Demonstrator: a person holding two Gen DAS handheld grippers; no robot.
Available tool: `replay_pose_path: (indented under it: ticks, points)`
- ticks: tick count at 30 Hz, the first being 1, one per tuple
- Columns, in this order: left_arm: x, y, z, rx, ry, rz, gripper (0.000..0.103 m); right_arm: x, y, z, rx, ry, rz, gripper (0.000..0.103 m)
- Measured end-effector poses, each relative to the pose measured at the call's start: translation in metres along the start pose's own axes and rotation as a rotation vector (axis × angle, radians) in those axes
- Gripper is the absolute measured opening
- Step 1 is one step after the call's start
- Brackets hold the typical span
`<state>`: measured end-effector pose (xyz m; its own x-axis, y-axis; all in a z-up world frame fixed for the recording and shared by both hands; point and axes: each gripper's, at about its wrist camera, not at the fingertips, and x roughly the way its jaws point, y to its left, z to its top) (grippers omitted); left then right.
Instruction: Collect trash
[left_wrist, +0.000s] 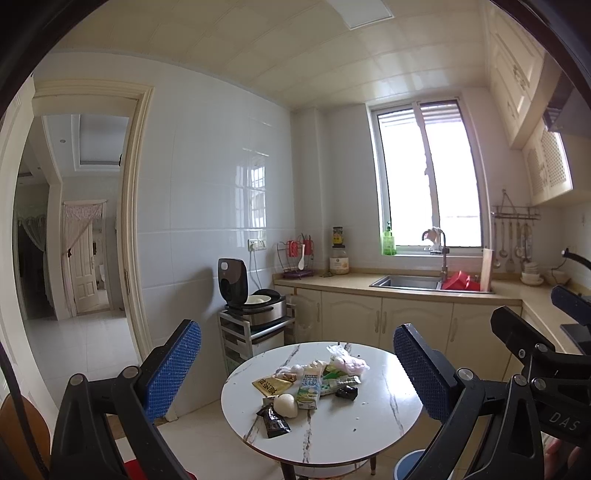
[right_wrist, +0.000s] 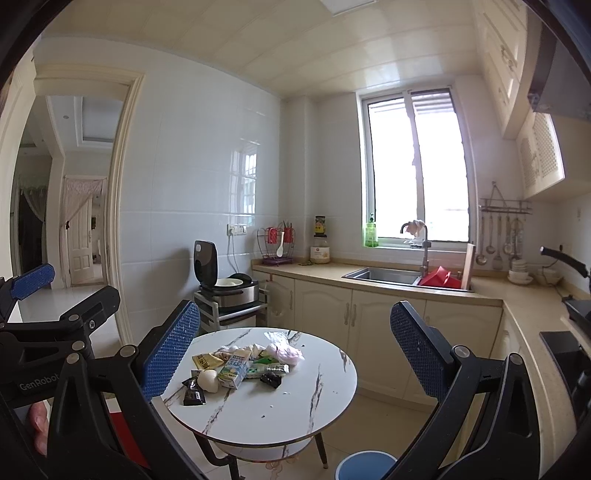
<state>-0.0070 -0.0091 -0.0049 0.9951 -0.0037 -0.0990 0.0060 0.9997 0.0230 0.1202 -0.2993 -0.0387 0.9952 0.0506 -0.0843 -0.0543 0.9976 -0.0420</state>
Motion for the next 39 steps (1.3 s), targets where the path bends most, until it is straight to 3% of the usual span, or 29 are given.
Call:
replay_pose_path:
  ticks: [39]
  points:
    - [0.0011, -0.0001, -0.0074, 0.009, -0.011, 0.006, 0.102, -0.0034, -0.0003, -0.0043, 0.007, -0.004, -0.006, 0.103]
